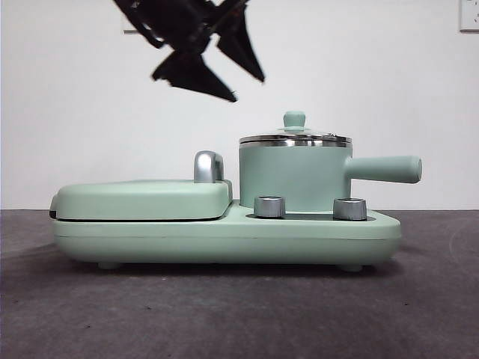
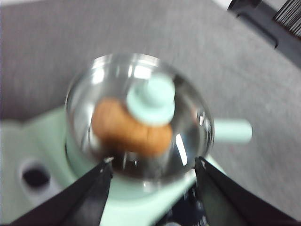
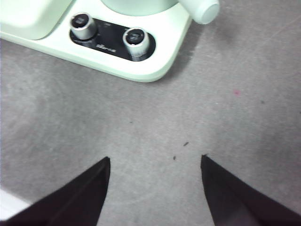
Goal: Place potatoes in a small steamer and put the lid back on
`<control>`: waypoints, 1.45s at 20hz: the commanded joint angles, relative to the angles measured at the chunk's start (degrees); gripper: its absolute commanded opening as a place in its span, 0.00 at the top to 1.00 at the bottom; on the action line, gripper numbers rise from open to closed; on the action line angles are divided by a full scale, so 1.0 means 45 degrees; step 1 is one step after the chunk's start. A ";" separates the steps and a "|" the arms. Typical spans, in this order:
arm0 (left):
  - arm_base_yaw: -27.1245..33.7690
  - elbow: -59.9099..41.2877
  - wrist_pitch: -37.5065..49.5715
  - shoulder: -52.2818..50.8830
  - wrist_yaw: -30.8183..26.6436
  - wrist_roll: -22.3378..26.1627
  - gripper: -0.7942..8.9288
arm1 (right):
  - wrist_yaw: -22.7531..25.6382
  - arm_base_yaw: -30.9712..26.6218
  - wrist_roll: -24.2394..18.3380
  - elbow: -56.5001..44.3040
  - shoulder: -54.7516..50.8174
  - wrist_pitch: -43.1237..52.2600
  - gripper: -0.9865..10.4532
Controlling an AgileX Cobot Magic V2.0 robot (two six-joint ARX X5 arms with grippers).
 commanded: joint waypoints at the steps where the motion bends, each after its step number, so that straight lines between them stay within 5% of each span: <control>1: 0.0141 -0.0549 -0.0350 -0.0835 0.0097 -0.0175 0.63 | -0.0291 0.0068 0.0073 0.0053 0.0117 0.0500 0.65; 9: 0.0743 -0.6960 -0.0151 -0.7320 -0.0010 -0.0986 0.63 | -0.1248 0.0078 -0.0709 0.0053 0.2351 0.2793 0.65; 15: 0.0743 -0.9544 -0.1773 -1.2458 -0.1953 -0.2021 0.63 | -0.1928 0.0466 -0.1020 0.0053 0.4401 0.4838 0.65; 21: 0.0738 -0.9544 -0.2885 -1.3780 -0.2919 -0.1977 0.64 | -0.2186 0.0612 -0.1020 0.0053 0.4619 0.4775 0.65; 23: 0.0738 -0.9544 -0.2939 -1.4076 -0.2914 -0.1967 0.95 | -0.2200 0.0612 -0.1015 0.0058 0.4605 0.4915 0.93; 24: 0.0733 -0.9544 -0.2924 -1.4178 -0.2934 -0.1889 0.90 | -0.2191 0.0617 -0.1122 0.0058 0.4609 0.5017 0.89; 29: 0.0738 -0.9539 -0.3225 -1.4222 -0.2943 -0.1501 0.91 | -0.2671 0.0636 -0.0869 0.0068 0.4532 0.5081 0.90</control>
